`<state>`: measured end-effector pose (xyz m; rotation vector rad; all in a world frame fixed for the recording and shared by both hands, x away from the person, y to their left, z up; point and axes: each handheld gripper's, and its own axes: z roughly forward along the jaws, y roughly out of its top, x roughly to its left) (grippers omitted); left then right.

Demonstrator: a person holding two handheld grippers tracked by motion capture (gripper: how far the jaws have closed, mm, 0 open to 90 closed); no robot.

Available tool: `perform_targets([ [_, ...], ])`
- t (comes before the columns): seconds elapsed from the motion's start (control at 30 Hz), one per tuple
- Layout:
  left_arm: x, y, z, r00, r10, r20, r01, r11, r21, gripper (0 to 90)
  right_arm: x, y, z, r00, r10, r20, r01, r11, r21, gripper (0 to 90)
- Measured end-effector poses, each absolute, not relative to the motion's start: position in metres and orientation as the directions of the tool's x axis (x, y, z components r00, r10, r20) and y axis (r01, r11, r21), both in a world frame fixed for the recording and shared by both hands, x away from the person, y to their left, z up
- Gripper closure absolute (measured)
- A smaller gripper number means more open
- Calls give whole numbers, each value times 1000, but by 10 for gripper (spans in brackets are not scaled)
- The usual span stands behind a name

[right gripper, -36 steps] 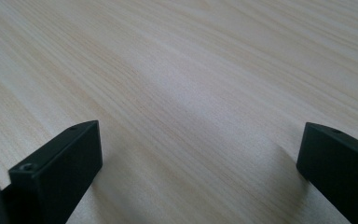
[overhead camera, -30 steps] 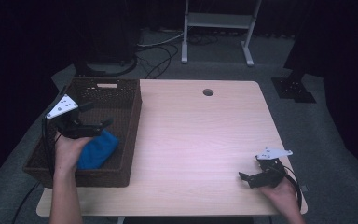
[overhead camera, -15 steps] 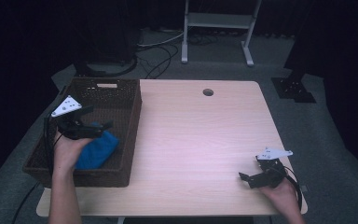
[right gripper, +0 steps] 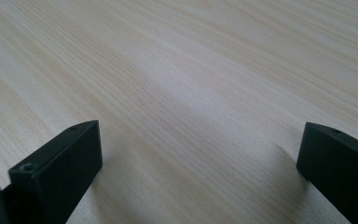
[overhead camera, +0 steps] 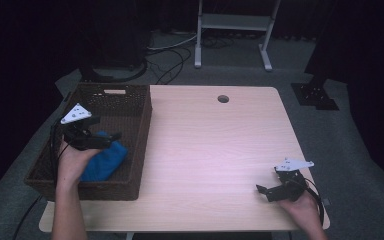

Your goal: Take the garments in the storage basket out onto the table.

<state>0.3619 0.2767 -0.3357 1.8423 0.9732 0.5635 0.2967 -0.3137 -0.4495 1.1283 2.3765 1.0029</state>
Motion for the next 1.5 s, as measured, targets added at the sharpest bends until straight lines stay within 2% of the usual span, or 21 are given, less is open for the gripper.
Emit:
perform_targets([
  [0.97,369,269,-347,575,817,-30,493,-318,810,0,297,-314,-449,-635,773,8,544,440,714,0],
  [1.5,373,266,-358,568,822,-41,582,-365,727,0,297,-314,-449,-635,773,8,545,440,714,0],
])
